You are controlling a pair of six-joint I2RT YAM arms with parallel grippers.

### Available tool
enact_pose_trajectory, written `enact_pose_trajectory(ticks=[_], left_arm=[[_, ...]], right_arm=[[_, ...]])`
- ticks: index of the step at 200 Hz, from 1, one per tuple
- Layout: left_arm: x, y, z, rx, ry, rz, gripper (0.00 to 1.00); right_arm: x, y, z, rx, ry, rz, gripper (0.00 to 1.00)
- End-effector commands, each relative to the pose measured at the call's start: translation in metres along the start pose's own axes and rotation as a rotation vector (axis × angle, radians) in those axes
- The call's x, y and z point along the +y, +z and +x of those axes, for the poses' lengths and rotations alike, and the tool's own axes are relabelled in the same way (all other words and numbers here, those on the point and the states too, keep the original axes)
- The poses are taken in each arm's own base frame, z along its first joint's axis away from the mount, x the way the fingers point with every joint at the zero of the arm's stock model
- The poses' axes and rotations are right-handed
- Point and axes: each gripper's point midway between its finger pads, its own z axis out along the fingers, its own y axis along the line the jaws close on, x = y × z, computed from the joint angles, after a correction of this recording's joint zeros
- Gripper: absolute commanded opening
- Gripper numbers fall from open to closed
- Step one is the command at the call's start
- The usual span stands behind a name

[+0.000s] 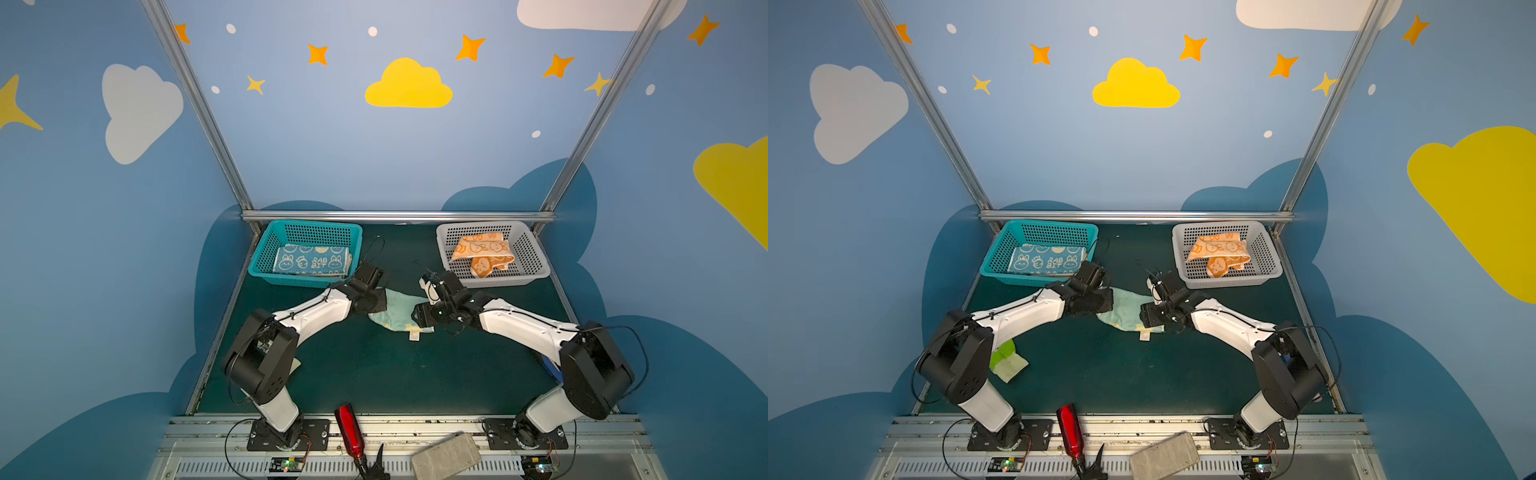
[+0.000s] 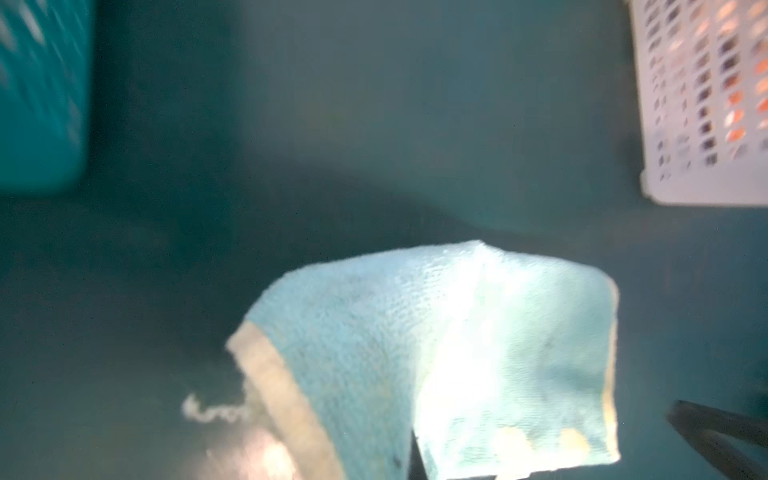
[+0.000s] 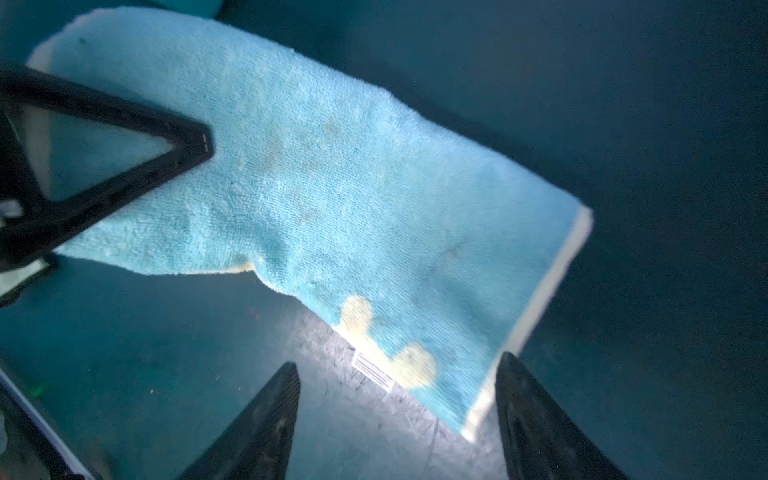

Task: Fold and stack the towels
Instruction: 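Carry the folded towel with the left gripper into the teal basket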

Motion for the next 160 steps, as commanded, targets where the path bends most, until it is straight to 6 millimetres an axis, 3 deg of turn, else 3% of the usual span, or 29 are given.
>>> enact_pose_trajectory(ticks=[1,42,82,122,160], left_arm=[[0.024,-0.006,-0.008,0.073,0.140,-0.126,0.04],[0.037,-0.018,-0.064,0.111,0.217,-0.181,0.04],[0.060,-0.032,-0.117,0.116,0.180,-0.166,0.04],[0.092,-0.050,-0.156,0.078,0.133,-0.174,0.04],[0.130,-0.063,-0.181,0.044,0.107,-0.189,0.04]], right_arm=[[-0.016,-0.004,0.008,-0.017,0.025,0.050,0.73],[-0.026,0.002,0.034,0.029,0.007,0.075,0.73],[-0.020,0.009,0.049,0.045,-0.039,0.078,0.73],[-0.022,0.014,0.053,0.061,-0.046,0.093,0.73],[-0.022,0.018,0.057,0.077,-0.059,0.093,0.73]])
